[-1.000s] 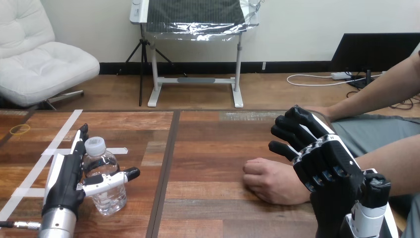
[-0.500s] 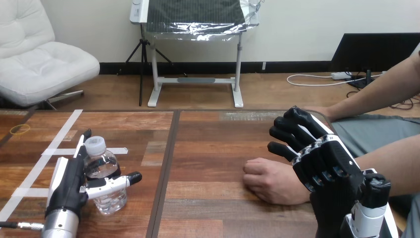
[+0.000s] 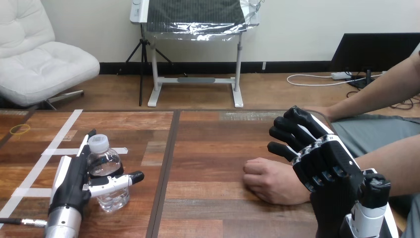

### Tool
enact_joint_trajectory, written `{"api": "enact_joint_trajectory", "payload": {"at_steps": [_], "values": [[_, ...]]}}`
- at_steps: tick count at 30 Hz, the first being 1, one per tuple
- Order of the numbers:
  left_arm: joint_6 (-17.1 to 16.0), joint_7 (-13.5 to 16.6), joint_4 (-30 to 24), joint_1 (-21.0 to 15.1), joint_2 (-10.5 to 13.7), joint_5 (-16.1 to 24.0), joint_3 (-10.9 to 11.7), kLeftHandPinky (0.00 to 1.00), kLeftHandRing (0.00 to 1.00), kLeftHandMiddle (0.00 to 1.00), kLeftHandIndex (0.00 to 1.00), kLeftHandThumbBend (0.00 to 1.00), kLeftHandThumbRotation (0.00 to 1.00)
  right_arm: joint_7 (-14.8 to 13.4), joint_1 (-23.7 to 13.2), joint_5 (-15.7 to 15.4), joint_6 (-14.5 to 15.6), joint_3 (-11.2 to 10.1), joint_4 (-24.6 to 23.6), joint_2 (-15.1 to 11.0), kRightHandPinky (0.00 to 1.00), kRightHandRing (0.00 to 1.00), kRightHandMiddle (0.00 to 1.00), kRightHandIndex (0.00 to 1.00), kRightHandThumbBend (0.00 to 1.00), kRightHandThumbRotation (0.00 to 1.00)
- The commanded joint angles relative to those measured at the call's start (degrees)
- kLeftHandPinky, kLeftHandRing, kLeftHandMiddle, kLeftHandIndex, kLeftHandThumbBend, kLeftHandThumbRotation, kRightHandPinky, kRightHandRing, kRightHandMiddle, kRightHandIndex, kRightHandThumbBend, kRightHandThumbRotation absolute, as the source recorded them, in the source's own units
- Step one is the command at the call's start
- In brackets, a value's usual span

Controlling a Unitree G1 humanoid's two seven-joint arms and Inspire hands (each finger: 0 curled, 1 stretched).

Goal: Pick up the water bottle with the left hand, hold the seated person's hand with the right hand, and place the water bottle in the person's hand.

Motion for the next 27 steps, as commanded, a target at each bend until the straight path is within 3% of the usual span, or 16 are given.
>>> {"api": "enact_joint_trajectory", "payload": {"at_steps": [1,15,27], "values": [[0.08,0.31,0.79,-4.2,0.76,-0.27,-0.6,0.81,0.91,0.94,0.96,0.9,0.13,0.18,-2.08,0.71,-0.86,-0.44,-3.1,0.33,0.8,0.84,0.83,0.84,0.73,1.0],[2.81,1.6,-0.5,-4.54,-0.12,-0.63,-0.17,0.73,0.81,0.84,0.85,0.86,0.05,0.05,-2.4,0.66,-0.52,-0.41,-3.25,0.5,0.79,0.84,0.83,0.84,0.74,1.0],[6.99,6.41,-3.36,-4.67,-1.7,-0.32,0.2,0.47,0.56,0.61,0.64,0.8,0.0,0.03,-2.71,0.74,-0.24,-0.33,-3.21,0.54,0.79,0.84,0.83,0.84,0.74,1.0]]}}
